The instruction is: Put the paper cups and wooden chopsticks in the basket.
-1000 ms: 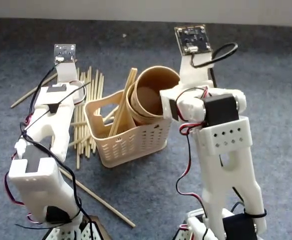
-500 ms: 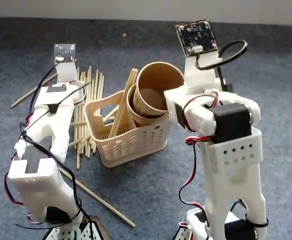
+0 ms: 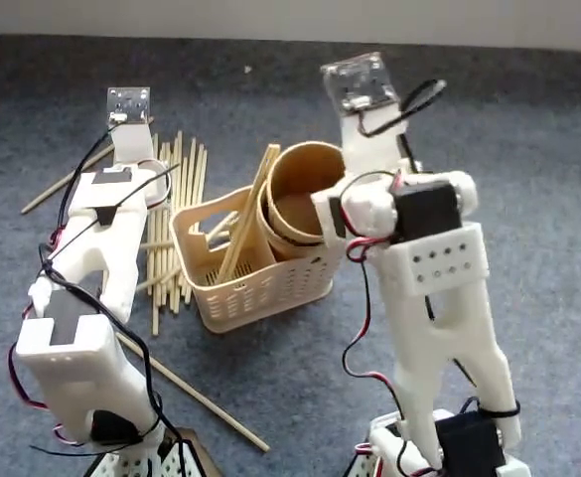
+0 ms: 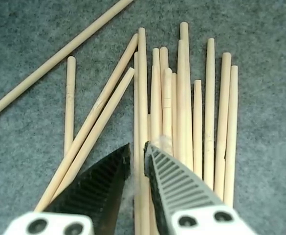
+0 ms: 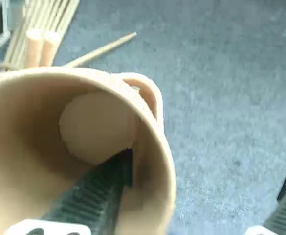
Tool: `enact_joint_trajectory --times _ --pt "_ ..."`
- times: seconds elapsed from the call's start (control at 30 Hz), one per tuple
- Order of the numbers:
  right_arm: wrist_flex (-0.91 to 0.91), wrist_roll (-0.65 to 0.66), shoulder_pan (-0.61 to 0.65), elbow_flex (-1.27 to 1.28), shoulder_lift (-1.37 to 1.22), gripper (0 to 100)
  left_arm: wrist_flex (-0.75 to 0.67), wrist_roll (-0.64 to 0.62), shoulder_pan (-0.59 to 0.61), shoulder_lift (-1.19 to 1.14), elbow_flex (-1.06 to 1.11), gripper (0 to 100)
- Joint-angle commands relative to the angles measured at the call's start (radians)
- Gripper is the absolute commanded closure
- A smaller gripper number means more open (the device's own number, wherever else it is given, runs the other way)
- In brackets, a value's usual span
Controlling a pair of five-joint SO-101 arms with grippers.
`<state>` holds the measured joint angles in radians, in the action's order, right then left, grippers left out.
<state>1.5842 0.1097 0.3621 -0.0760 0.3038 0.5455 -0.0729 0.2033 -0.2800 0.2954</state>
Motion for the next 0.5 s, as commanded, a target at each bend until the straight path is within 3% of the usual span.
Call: enact_joint_trajectory --times 0.0,0.33,0.47 --pt "0.007 0.018 0.007 0.013 -0.038 55.8 -0.012 0.009 0.005 0.008 -0.038 91" --pt "-0.03 0.086 0.101 0.122 -0.173 55.8 -0.012 0.009 0.005 0.008 -0.038 91" --pt "-0.03 0.069 0.053 0.07 -0.17 55.8 -0.012 0.009 0.005 0.008 -0.038 91"
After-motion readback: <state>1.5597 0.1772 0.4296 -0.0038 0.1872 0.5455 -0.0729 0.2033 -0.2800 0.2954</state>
